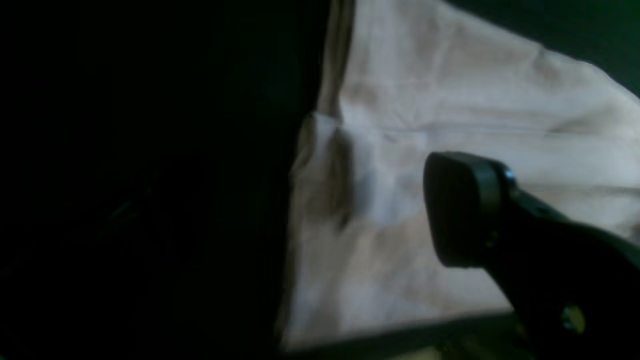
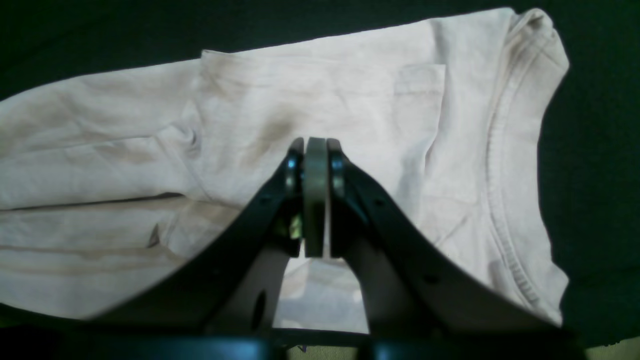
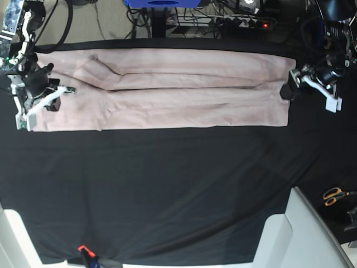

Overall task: Fold the T-shirt properly
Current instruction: 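Release the left gripper and move it to the shirt's other end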

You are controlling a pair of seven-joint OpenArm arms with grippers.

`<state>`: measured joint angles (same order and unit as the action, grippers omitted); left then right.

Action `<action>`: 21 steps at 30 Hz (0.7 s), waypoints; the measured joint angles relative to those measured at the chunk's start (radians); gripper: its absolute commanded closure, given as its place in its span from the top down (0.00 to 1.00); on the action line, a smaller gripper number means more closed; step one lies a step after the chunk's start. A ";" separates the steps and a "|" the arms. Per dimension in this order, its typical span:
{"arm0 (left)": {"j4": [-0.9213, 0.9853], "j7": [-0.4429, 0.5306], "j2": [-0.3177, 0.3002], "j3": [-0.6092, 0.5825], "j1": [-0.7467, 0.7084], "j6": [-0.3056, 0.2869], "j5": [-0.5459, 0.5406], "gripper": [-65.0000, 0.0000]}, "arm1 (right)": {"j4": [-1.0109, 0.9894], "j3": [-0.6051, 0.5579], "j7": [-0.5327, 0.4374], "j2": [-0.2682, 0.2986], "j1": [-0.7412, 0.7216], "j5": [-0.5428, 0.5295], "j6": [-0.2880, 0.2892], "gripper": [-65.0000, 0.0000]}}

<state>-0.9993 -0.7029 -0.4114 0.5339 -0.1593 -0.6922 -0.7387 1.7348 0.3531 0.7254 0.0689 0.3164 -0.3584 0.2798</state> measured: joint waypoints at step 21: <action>-0.001 0.019 0.031 -0.069 0.023 -0.001 -0.007 0.71 | -0.001 0.000 0.000 0.003 0.000 0.000 0.000 0.00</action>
<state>-1.0004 -0.6842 -0.3805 0.4648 -0.1360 -0.6933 -0.7460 1.7340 0.3534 0.7250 0.0715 0.3164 -0.3580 0.2794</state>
